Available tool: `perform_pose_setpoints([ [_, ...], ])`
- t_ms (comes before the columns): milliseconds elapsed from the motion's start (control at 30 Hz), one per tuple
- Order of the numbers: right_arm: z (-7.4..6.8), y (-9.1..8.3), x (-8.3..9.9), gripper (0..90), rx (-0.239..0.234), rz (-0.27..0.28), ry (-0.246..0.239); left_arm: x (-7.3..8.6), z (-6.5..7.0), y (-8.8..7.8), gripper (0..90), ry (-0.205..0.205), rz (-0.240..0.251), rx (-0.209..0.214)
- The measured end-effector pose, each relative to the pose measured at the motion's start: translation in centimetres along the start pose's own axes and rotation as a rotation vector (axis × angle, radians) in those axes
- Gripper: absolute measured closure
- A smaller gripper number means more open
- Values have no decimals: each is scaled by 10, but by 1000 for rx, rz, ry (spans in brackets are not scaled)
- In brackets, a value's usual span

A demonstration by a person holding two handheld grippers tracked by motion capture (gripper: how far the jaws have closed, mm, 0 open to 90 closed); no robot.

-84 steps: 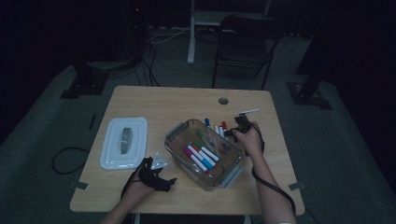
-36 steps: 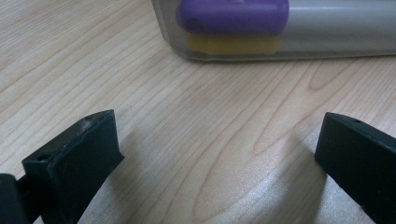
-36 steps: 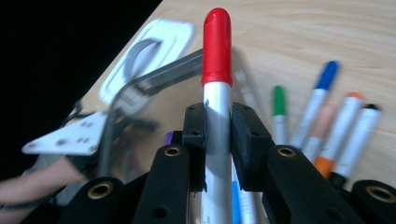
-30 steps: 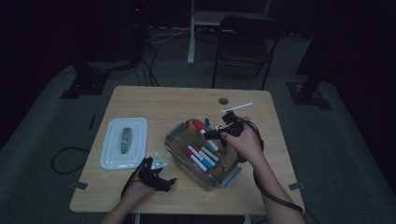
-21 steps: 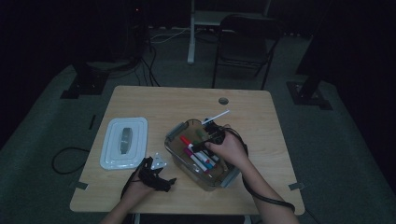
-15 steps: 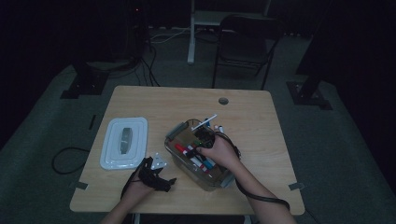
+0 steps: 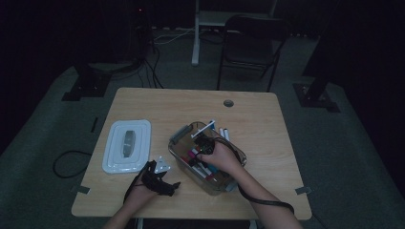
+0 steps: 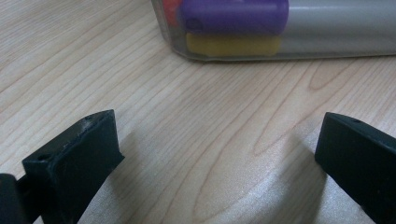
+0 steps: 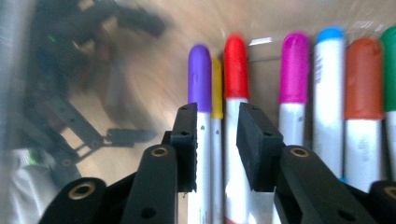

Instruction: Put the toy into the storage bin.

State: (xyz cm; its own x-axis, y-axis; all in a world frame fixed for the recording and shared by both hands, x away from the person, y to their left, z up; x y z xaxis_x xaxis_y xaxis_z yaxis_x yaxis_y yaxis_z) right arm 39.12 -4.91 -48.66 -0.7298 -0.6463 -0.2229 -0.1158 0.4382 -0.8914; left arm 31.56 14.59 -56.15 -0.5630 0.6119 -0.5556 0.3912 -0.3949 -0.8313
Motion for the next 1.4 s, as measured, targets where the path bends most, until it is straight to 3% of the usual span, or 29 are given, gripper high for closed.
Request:
perform_pose_setpoints([
  [67,0,-10,3,676,-14,24,-14,0,0,0,5,1,0,0],
  [167,2,-35,8,580,-29,144,-58,0,0,0,6,0,-1,0],
  [267,9,-65,16,546,-7,260,-75,0,0,0,5,1,0,0],
  [367,22,-92,25,526,50,347,-75,0,0,0,5,0,0,0],
  [500,50,-118,37,525,107,448,-11,0,0,0,5,0,0,-1],
  [600,74,-126,46,518,173,471,57,0,0,0,5,1,1,-1],
  [633,74,-126,46,518,173,471,57,0,0,0,5,1,1,-1],
  [800,122,-104,54,514,215,443,183,0,0,0,6,2,-2,-1],
  [867,127,-99,55,519,212,445,199,0,0,0,5,2,-2,-1],
  [933,146,-73,55,538,199,401,249,0,0,0,5,2,-2,-1],
  [1133,160,-35,46,545,207,333,296,0,0,0,5,2,-2,-1],
  [1300,163,-25,43,567,254,297,309,0,0,0,5,2,-2,-1],
  [1333,163,-25,43,592,259,293,319,0,0,0,6,3,-2,-1],
  [1400,164,-28,45,728,279,271,342,0,0,0,5,3,-2,-1],
])
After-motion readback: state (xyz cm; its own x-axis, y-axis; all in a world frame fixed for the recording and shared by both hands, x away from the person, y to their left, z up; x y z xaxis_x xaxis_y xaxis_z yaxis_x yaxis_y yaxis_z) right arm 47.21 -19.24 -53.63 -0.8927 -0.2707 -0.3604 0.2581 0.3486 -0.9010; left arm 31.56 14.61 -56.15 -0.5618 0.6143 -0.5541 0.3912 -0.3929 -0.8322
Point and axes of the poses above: each handheld gripper's, and its own axes: y roughly forward along the jaws, x roughly out of its underside, z roughly to its right, the point moved 2 cm from there along y, roughly forward along the jaws, and after that the axes turned 9 degrees about -z, right-handed, at the moved point
